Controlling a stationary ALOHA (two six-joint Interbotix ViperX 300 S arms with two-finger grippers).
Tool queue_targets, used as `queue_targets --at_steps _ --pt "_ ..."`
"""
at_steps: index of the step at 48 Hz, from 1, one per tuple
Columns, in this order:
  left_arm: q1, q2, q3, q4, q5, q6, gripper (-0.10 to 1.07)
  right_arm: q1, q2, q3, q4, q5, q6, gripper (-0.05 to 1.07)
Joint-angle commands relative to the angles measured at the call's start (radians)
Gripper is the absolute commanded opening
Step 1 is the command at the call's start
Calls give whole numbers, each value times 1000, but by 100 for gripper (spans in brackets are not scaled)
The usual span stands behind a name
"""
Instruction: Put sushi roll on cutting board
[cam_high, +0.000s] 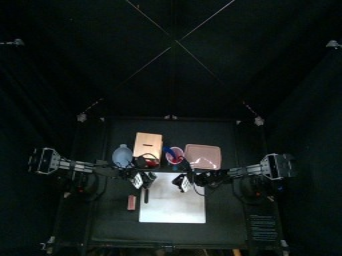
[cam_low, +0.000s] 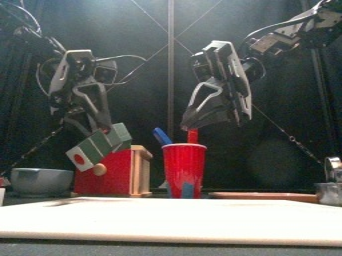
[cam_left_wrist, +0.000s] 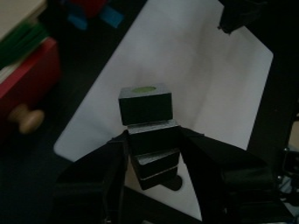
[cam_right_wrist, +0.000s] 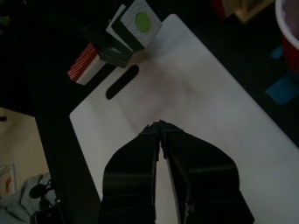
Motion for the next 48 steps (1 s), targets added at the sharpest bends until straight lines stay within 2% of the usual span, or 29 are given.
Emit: queue_targets --at_steps 1,7,15,22,29,39,48 --pt "0 25 -57 -112 -12 -23 75 3 -51 5 9 18 -2 50" --pt "-11 80 -97 -149 -40 -34 75 9 -74 34 15 40 -2 50" --pt "-23 192 -181 -296 -60 -44 75 11 -112 72 37 44 -2 50" --pt "-23 270 -229 -339 -67 -52 75 12 -126 87 34 49 -3 50" --pt "-20 337 -281 -422 -77 -52 75 17 -127 98 26 48 -3 50" --pt "-15 390 -324 -445 -72 -52 78 17 -127 104 5 48 -3 50" --pt "-14 390 -322 -443 -80 -52 90 23 -127 107 -3 48 -3 50"
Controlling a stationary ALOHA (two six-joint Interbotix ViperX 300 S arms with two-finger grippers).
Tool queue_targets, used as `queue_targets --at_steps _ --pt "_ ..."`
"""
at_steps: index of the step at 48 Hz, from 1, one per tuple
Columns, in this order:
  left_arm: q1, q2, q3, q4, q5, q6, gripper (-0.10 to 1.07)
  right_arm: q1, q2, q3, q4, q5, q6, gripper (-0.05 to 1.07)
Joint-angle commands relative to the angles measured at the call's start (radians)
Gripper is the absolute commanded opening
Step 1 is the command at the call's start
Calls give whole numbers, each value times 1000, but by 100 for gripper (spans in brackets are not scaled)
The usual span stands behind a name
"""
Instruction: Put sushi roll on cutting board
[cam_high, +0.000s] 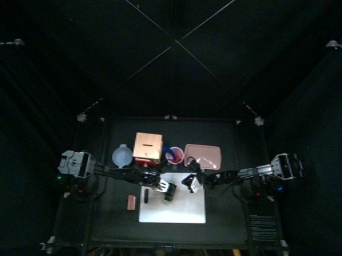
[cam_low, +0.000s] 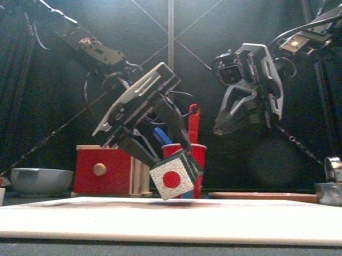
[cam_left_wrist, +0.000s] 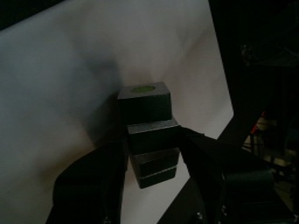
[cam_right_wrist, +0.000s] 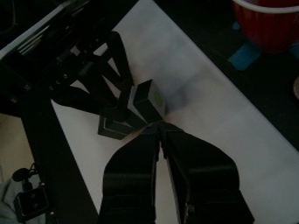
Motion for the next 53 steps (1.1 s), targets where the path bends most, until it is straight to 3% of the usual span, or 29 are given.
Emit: queue_targets --at_steps 1,12,22,33,45,53 --pt "3 -8 -26 0 -8 -2 91 5 -34 -5 -5 -2 -3 50" --pt "12 -18 -23 26 -31 6 97 12 -35 -2 -9 -3 -3 50" --pt "15 -69 -12 133 -54 6 97 25 -49 -3 -15 -2 -3 50" --pt "15 -156 69 255 -86 8 97 31 -74 -3 -15 -2 -3 50" --pt "17 -262 150 437 -209 17 97 28 -236 -37 -21 28 -6 50" --pt "25 -304 190 515 -245 21 97 -14 -318 -48 -124 110 -6 52"
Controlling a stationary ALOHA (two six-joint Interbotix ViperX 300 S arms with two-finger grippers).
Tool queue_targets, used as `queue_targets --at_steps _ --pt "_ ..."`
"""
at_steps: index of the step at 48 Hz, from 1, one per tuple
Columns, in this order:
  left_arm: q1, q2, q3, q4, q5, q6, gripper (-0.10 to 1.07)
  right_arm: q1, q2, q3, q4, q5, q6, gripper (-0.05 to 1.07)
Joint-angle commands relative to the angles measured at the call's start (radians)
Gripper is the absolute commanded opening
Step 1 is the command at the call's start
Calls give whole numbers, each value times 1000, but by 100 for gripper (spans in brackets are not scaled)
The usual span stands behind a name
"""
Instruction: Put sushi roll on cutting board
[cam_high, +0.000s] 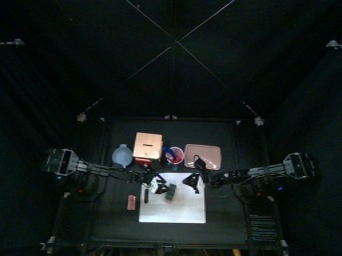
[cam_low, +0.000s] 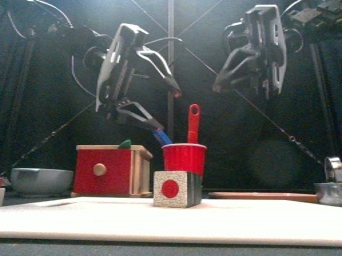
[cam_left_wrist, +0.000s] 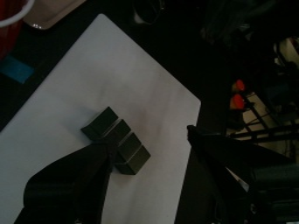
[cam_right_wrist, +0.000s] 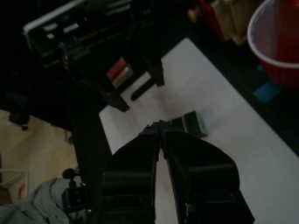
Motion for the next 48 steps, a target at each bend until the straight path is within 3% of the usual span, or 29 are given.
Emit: queue_targets --at_steps 1,8,18,28,40,48 --pt "9 -35 2 37 -25 2 97 -29 -38 -26 -52 17 -2 52" --pt "32 -78 48 64 -84 -2 97 -104 -37 -54 -94 -17 -2 61" --pt "61 -137 110 77 -166 3 97 -225 -29 -95 -163 -153 -2 72" --pt "106 -202 184 87 -238 2 97 -357 31 -161 -253 -290 -2 72" --pt "121 -229 221 87 -239 2 97 -476 126 -255 -341 -465 6 72" --pt "123 -229 233 81 -239 0 97 -528 202 -293 -365 -522 26 72"
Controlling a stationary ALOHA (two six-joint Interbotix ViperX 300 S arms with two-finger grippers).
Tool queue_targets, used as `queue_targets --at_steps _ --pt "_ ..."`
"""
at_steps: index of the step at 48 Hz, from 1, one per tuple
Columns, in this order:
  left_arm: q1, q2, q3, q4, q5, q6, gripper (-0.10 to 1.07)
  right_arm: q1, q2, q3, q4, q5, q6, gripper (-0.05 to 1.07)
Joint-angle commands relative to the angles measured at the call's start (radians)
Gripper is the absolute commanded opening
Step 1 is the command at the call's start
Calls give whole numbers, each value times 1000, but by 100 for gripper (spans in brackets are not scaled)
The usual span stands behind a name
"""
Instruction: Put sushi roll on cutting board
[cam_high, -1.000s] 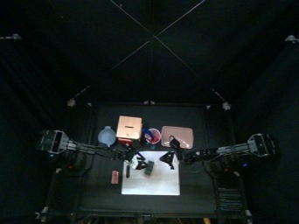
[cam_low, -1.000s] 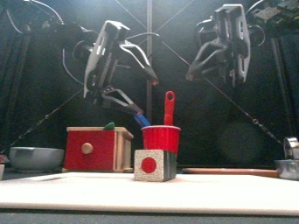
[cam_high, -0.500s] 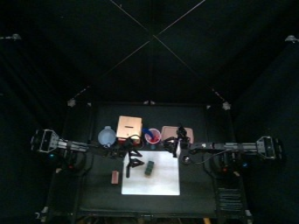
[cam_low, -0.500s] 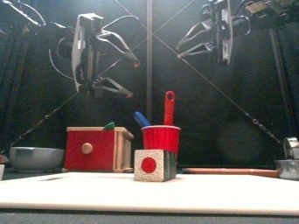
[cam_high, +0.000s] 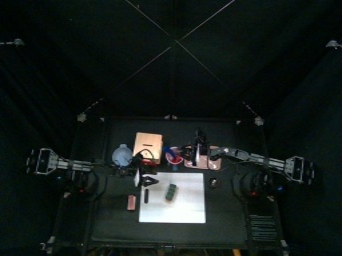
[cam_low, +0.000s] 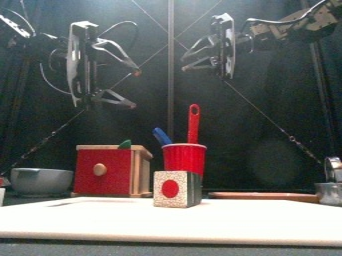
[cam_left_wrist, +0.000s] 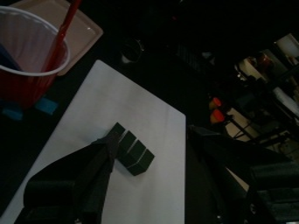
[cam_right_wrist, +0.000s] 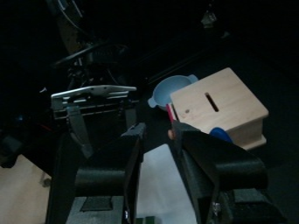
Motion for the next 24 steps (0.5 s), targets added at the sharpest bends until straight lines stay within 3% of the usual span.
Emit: queue_targets --at_steps 1,8,17,24 --pt "5 -8 -9 -5 -9 2 97 -23 12 -35 0 -20 5 72" --pt "6 -8 3 -6 -9 0 97 -32 37 -32 -11 -63 43 72" --pt "17 -8 20 -12 -9 0 97 -61 34 -32 -110 -117 173 72" --pt "17 -8 23 -18 -9 0 97 -80 44 -81 -305 -219 341 72"
